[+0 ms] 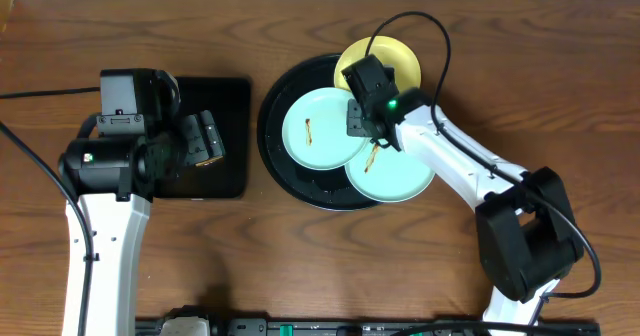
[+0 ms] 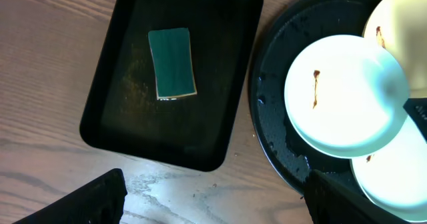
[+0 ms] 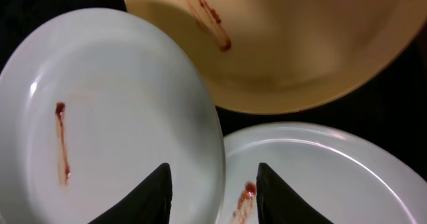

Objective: Clean dirty plates on tray and stack at the side
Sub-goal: 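Move the right gripper over the mint-green plates on the round tray, then lower the right gripper and pinch the rim of the left mint-green plate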

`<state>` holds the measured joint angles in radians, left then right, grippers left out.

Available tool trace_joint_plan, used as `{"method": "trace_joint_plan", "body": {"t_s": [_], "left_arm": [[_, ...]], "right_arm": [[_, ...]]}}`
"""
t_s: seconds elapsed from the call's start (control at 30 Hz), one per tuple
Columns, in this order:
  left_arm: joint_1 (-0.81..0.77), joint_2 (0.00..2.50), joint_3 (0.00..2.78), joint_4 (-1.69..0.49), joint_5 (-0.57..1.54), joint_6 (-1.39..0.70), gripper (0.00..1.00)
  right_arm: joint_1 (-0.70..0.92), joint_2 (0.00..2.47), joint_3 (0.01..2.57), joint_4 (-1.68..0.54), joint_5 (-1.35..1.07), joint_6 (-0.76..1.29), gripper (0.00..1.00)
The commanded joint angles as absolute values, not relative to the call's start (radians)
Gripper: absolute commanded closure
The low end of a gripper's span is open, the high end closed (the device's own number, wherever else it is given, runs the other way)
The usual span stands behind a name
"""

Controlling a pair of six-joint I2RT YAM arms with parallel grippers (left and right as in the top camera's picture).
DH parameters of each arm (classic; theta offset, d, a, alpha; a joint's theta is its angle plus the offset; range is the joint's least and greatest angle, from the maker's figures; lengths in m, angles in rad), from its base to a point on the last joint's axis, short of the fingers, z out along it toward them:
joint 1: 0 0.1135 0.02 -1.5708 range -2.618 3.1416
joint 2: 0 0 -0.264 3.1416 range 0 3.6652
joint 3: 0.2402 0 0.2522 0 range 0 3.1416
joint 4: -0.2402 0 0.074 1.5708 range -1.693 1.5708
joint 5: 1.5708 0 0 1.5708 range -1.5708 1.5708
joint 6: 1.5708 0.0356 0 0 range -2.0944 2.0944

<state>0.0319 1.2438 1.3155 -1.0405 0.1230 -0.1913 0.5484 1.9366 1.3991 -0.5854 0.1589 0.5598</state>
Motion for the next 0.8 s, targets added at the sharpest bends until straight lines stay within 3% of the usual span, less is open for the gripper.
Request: {"method": "trace_joint_plan", "body": {"t_s": [0.0, 0.77], "left_arm": [[0.036, 1.248, 1.326, -1.043, 0.107, -0.204, 0.15], [0.036, 1.248, 1.326, -1.044, 0.107, -0.204, 0.14]], "right_arm": [[0.550, 1.936, 1.347, -0.546, 0.184, 0.575, 0.63], [0.551, 1.936, 1.221, -0.350, 0.183, 0.575, 0.78]]}}
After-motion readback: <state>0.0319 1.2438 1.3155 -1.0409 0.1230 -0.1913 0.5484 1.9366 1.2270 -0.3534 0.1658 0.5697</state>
